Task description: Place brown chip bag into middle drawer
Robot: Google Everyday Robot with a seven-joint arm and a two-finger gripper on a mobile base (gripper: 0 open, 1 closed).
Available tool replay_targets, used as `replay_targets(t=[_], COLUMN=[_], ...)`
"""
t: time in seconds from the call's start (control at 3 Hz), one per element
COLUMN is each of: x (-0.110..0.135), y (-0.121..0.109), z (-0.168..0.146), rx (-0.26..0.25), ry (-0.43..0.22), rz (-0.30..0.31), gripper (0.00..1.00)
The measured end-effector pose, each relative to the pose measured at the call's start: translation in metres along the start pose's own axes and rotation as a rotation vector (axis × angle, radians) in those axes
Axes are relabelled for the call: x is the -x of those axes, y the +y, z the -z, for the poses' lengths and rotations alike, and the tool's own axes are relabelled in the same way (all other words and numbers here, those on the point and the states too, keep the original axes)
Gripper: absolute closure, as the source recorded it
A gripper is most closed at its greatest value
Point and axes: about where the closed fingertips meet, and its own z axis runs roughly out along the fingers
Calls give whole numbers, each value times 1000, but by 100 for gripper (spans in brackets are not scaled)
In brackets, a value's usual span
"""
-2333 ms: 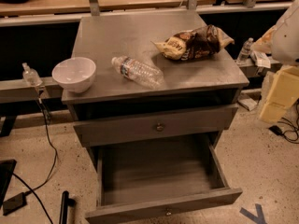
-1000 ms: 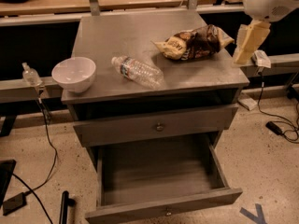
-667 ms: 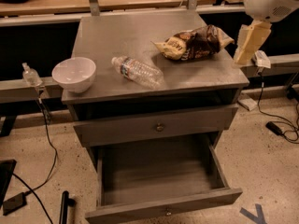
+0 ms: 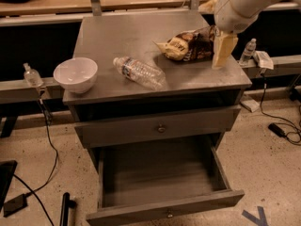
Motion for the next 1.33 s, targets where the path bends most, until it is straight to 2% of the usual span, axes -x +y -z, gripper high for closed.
replay_targets(t=[0.33, 0.67, 1.0, 1.33], x=[-19, -27, -27, -23], y=[-18, -28, -28, -27], z=[-62, -88, -108, -117], rx=[-9, -24, -17, -16], ry=[44, 46, 18, -21], rz=[28, 27, 39, 49], gripper=[0, 0, 18, 41])
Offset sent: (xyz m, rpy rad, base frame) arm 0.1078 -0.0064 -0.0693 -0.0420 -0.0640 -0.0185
